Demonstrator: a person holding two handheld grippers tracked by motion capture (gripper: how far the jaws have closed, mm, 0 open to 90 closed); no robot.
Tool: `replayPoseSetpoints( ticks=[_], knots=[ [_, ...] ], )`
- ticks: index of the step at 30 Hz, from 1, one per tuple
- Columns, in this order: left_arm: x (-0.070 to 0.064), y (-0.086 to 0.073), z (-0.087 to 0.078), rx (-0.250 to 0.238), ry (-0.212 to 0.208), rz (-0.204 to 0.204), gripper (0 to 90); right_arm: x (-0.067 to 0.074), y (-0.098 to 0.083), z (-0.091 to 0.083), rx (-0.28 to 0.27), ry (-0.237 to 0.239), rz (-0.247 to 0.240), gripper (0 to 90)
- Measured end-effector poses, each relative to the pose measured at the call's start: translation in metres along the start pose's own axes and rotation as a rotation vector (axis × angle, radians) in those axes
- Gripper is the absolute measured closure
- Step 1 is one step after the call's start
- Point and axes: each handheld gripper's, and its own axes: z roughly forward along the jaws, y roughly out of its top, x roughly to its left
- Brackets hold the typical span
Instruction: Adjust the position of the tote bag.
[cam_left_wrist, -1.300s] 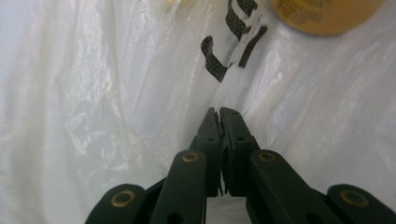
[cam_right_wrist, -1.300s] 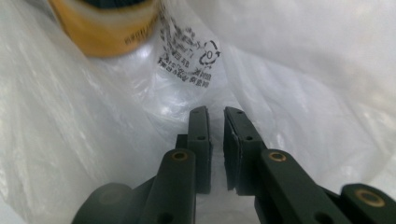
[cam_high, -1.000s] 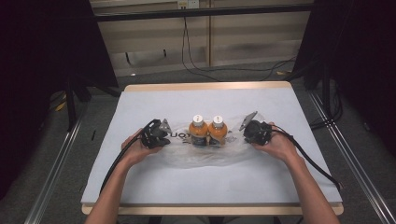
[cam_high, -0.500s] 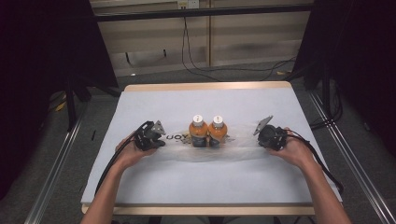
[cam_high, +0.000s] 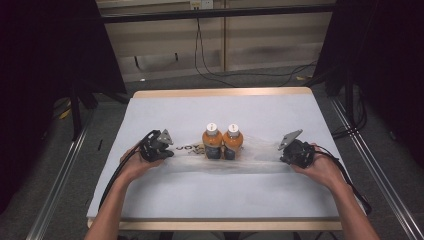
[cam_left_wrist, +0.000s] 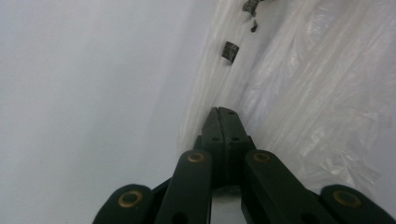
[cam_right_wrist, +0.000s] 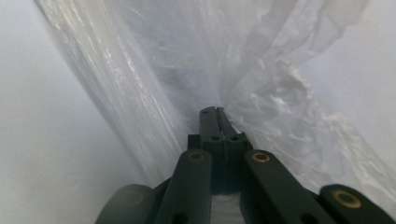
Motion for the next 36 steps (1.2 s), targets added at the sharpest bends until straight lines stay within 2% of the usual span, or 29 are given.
replayPoseSetpoints(
  ticks=[4,5,7,10,12,13,15,18,19,21,23,24,25,26,27,28,29,32,34,35,36],
  knots=[
    [0.003,-0.001,0.0,0.01,0.016,0.012,90.0,-0.002,0.001,0.002,-0.015,0.002,0.007,90.0],
    [0.003,-0.002,0.001,-0.008,0.012,-0.011,90.0,-0.002,0.001,0.002,-0.02,0.001,0.009,90.0],
    [0.006,-0.004,0.0,-0.007,0.006,-0.01,90.0,-0.008,-0.003,0.003,-0.051,0.025,0.052,90.0],
    [0.006,-0.004,0.0,-0.012,0.01,-0.017,90.0,-0.009,-0.004,0.003,-0.053,0.026,0.061,90.0],
    [0.007,-0.005,-0.001,-0.014,0.001,-0.029,90.0,-0.013,-0.005,0.005,-0.075,0.044,0.098,90.0],
    [0.008,-0.006,-0.001,-0.021,-0.003,-0.035,90.0,-0.013,-0.005,0.005,-0.075,0.044,0.098,90.0],
    [0.01,-0.009,-0.001,-0.044,-0.038,-0.081,90.0,-0.012,-0.005,0.005,-0.077,0.038,0.089,90.0],
    [0.011,-0.012,-0.001,-0.083,-0.058,-0.114,90.0,-0.012,-0.005,0.004,-0.089,0.046,0.087,90.0],
    [0.013,-0.014,0.0,-0.105,-0.075,-0.124,90.0,-0.012,-0.005,0.005,-0.105,0.056,0.102,90.0],
    [0.013,-0.015,-0.001,-0.123,-0.085,-0.137,90.0,-0.011,-0.004,0.005,-0.125,0.061,0.101,90.0],
    [0.013,-0.017,-0.006,-0.173,-0.109,-0.169,90.0,-0.012,-0.004,0.005,-0.155,0.078,0.104,90.0],
    [0.013,-0.017,-0.006,-0.173,-0.109,-0.169,90.0,-0.012,-0.004,0.005,-0.155,0.078,0.104,90.0],
    [0.013,-0.017,-0.008,-0.202,-0.115,-0.18,90.0,-0.012,-0.004,0.003,-0.17,0.089,0.116,90.0],
    [0.013,-0.016,-0.01,-0.207,-0.116,-0.179,89.3,-0.012,-0.004,0.002,-0.191,0.099,0.12,90.0],
    [0.012,-0.015,-0.014,-0.241,-0.122,-0.189,88.8,-0.013,-0.004,-0.001,-0.216,0.102,0.131,90.0],
    [0.012,-0.015,-0.014,-0.241,-0.122,-0.189,88.3,-0.013,-0.004,-0.001,-0.216,0.102,0.131,90.0],
    [0.011,-0.014,-0.018,-0.272,-0.12,-0.201,87.5,-0.013,-0.004,-0.004,-0.234,0.113,0.127,90.0],
    [0.01,-0.012,-0.02,-0.266,-0.123,-0.186,87.0,-0.011,-0.004,-0.008,-0.246,0.116,0.126,90.0],
    [0.008,-0.01,-0.022,-0.288,-0.13,-0.181,86.2,-0.012,-0.005,-0.012,-0.281,0.137,0.143,89.1],
    [0.007,-0.009,-0.024,-0.302,-0.139,-0.185,85.8,-0.013,-0.005,-0.015,-0.319,0.153,0.154,88.2],
    [0.007,-0.009,-0.025,-0.325,-0.151,-0.187,85.8,-0.013,-0.005,-0.015,-0.319,0.153,0.154,88.2]
  ],
)
